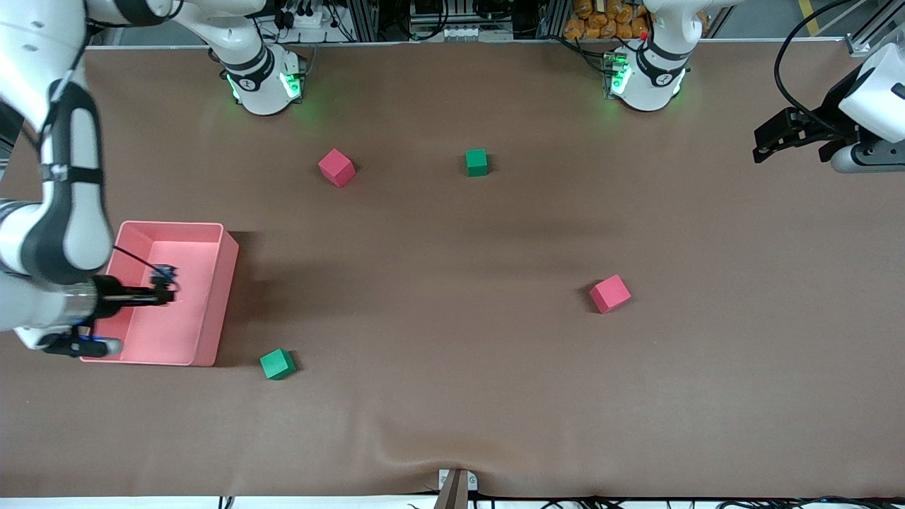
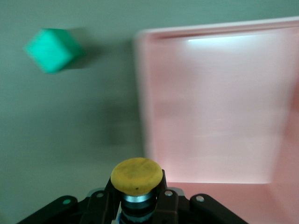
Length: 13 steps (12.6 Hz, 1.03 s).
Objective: Place and upright button with both arms
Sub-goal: 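Lift the button out of the tray with the right gripper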
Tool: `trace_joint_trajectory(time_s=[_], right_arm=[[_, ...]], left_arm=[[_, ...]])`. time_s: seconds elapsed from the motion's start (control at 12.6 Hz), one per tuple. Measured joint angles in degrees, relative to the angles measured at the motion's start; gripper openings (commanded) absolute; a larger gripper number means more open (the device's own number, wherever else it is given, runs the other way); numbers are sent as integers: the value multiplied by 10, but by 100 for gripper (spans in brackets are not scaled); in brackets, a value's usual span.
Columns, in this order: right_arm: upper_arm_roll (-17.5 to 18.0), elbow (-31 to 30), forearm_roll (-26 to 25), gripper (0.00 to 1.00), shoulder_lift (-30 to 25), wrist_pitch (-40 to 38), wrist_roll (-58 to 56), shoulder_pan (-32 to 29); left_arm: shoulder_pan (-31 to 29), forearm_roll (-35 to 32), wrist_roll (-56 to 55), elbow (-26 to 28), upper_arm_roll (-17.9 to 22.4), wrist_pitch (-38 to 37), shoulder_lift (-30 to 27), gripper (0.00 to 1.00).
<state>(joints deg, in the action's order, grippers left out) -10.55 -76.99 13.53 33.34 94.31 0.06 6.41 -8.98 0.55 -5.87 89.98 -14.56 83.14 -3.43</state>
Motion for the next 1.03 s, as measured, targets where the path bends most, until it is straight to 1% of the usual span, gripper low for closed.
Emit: trace_joint_trajectory(time_s=[0.16,0.24,0.48,0.55,0.63,0.79,1.03], right_arm=[[40,17,10,0,4,18,96,52],[63,26,11,0,11,51,146,79],[125,40,12,0,44,185,293,144],[149,40,12,0,60,230,316,156],[164,40,12,0,78,272,329,174],[170,48,12,0,120,327,335,224],[169,80,0,0,173,340,337,283]], left_arm=[[0,0,0,0,0,0,0,100],[0,0,0,0,0,0,0,100],[0,0,0,-1,-1,0,0,100],[0,0,0,-1,-1,0,0,100],[0,0,0,-1,-1,0,0,100],[-1,0,0,-2,-1,0,0,100],[0,0,0,-2,-1,0,0,100]])
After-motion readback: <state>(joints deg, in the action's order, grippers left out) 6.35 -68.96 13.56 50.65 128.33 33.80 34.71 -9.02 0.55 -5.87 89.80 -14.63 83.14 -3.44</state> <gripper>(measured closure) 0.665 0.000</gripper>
